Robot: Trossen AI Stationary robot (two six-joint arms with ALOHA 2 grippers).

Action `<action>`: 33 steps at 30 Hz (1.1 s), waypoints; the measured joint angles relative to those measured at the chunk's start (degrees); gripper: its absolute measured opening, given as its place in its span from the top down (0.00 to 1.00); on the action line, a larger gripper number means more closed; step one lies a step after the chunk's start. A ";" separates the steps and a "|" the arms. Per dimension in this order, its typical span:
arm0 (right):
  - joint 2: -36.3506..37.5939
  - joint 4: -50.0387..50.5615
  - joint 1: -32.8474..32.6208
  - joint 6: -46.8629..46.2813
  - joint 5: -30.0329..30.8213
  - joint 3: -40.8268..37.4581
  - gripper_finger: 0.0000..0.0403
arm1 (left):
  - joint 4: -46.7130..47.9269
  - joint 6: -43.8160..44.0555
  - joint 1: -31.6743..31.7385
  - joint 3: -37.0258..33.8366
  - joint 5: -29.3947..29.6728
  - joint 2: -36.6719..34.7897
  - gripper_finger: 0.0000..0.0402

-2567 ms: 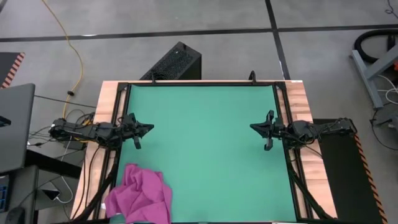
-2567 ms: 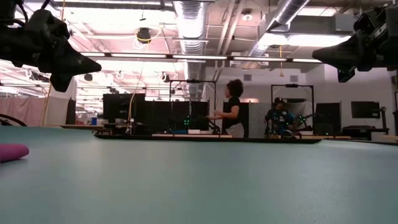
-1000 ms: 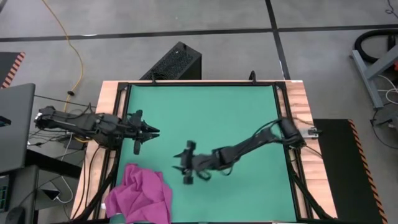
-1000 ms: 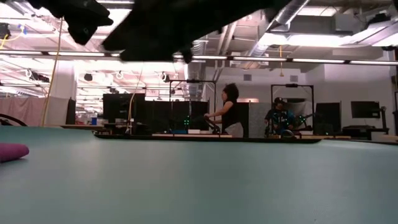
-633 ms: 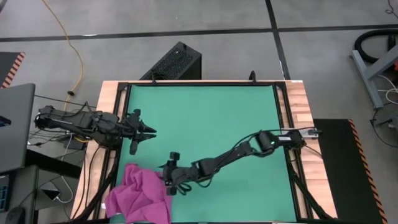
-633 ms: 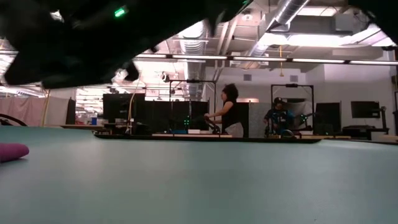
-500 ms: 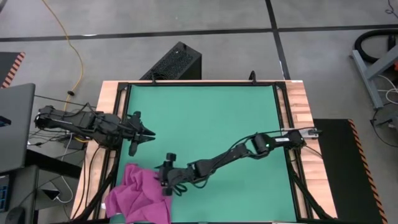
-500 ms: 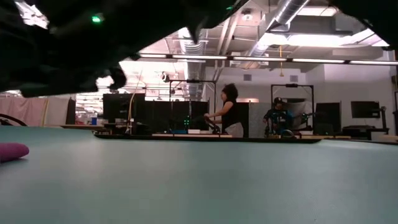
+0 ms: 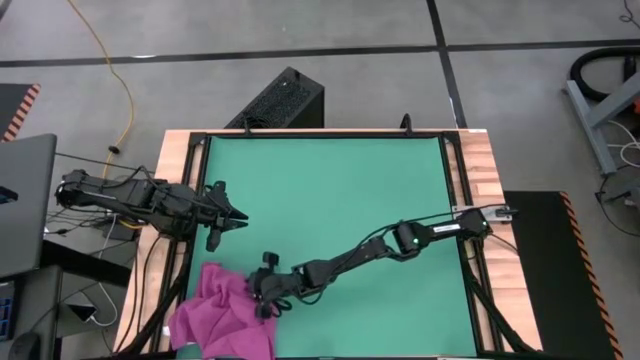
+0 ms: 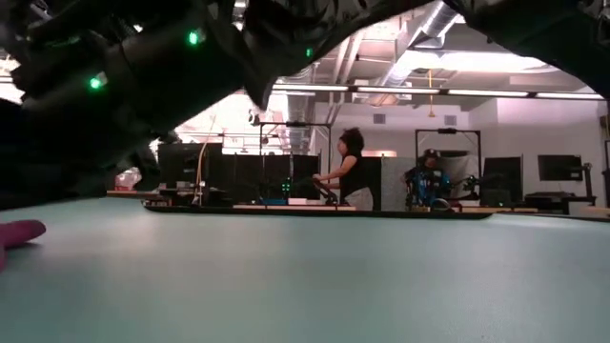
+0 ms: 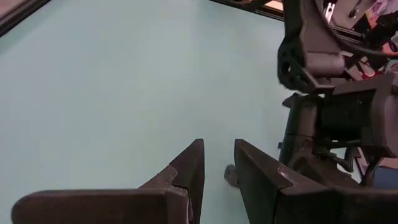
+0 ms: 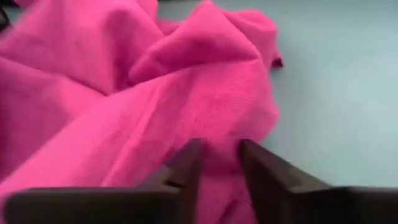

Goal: Roll towel into tight, uniform cylinder
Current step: Fold the pink towel

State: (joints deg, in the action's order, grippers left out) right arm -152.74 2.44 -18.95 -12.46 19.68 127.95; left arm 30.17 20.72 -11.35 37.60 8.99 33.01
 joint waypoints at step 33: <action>15.95 73.10 -11.35 -28.99 12.75 -2.68 0.58 | -0.09 -0.37 -5.68 -9.96 3.01 2.44 0.72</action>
State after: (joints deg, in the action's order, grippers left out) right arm -136.78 75.54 -30.30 -41.45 32.42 125.27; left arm 30.08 20.35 -17.04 27.65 11.99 35.46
